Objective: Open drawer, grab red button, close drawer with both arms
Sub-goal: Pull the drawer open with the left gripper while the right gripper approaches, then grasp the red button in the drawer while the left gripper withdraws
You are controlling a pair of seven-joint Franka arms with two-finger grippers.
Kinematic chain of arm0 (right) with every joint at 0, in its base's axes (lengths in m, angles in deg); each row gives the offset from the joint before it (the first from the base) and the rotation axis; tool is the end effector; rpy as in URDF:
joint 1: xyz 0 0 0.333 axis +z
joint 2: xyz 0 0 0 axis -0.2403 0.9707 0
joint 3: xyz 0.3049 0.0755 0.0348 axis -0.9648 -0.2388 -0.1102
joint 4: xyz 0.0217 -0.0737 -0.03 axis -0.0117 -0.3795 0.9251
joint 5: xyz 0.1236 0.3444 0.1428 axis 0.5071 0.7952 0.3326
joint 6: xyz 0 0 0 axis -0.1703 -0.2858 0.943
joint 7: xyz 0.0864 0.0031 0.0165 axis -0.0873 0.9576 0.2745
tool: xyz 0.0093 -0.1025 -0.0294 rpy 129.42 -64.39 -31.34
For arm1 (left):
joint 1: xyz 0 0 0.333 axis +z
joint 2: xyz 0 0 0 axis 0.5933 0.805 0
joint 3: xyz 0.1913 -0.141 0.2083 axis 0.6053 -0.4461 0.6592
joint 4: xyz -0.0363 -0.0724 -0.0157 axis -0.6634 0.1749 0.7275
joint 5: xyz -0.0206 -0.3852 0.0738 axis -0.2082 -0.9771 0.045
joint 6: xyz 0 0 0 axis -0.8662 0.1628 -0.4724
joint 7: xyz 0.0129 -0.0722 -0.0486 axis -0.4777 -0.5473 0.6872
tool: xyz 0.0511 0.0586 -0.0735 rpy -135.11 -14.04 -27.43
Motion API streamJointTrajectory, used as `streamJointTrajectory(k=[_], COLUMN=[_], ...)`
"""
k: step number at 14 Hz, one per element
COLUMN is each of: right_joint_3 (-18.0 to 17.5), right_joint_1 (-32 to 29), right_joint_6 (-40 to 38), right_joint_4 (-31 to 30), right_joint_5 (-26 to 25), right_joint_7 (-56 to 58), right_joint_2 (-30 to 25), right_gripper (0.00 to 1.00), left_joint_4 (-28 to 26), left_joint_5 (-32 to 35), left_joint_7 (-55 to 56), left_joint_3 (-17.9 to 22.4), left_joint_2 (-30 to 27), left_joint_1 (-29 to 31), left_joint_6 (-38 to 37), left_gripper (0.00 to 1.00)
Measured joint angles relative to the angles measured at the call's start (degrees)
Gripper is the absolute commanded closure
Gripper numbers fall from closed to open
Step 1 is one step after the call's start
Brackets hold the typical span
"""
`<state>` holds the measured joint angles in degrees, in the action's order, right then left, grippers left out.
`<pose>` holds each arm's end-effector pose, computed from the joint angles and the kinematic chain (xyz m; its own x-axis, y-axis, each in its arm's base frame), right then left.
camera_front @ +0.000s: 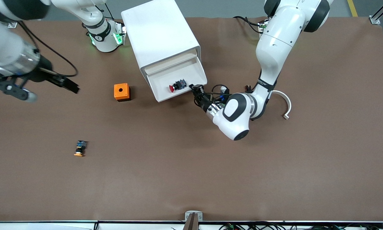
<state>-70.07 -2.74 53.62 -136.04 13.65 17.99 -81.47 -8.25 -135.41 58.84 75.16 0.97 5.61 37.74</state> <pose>0.5482 0.1290 0.5884 0.8805 -0.4652 -0.0916 -0.4665 -0.8845 0.0074 0.5297 -0.4319 0.2090 -0.5468 0.8240 -0.1481 0.3653 0.0757 -0.9278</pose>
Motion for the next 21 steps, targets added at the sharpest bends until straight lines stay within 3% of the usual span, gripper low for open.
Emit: streamJointTrajectory(k=[4,5,6,10,15,19,21], right_joint_3=[-0.18,-0.2,-0.22,-0.2,-0.2,-0.15,-0.13], right_joint_1=[8.08,10.23,12.32,18.94,27.02,31.03,31.91], right_joint_6=[5.64,7.17,8.56,15.16,26.36,34.19,36.21], right_joint_4=[-0.48,-0.54,-0.57,-1.09,-4.93,-11.18,-13.19], right_joint_5=[1.39,1.98,2.92,4.53,4.59,4.59,4.59], right_joint_7=[-15.72,-19.14,-22.2,-33.67,-44.61,-47.79,-48.86], right_joint_2=[3.73,4.76,5.8,9.62,13.87,14.84,14.85], right_gripper=[0.0,0.0,0.0,0.0,0.0,0.0,0.0], left_joint_4=[0.08,0.27,0.62,4.03,5.5,7.43,7.9], left_joint_5=[-0.99,-1.09,-1.13,-0.79,7.07,9.86,14.98], left_joint_7=[-3.23,-3.41,-3.44,-7.35,-21.43,-31.1,-35.85], left_joint_3=[0.1,0.1,0.1,0.6,0.91,3.76,4.12], left_joint_2=[0.13,0.13,0.13,-0.15,-1.04,-1.16,-1.33], left_joint_1=[2.98,3.36,3.76,7.47,15.7,16.03,16.01], left_joint_6=[0.22,0.26,0.3,0.17,-3.28,-3.27,-3.27], left_gripper=[0.37,0.18,0.08,0.06,0.01,0.01,0.01])
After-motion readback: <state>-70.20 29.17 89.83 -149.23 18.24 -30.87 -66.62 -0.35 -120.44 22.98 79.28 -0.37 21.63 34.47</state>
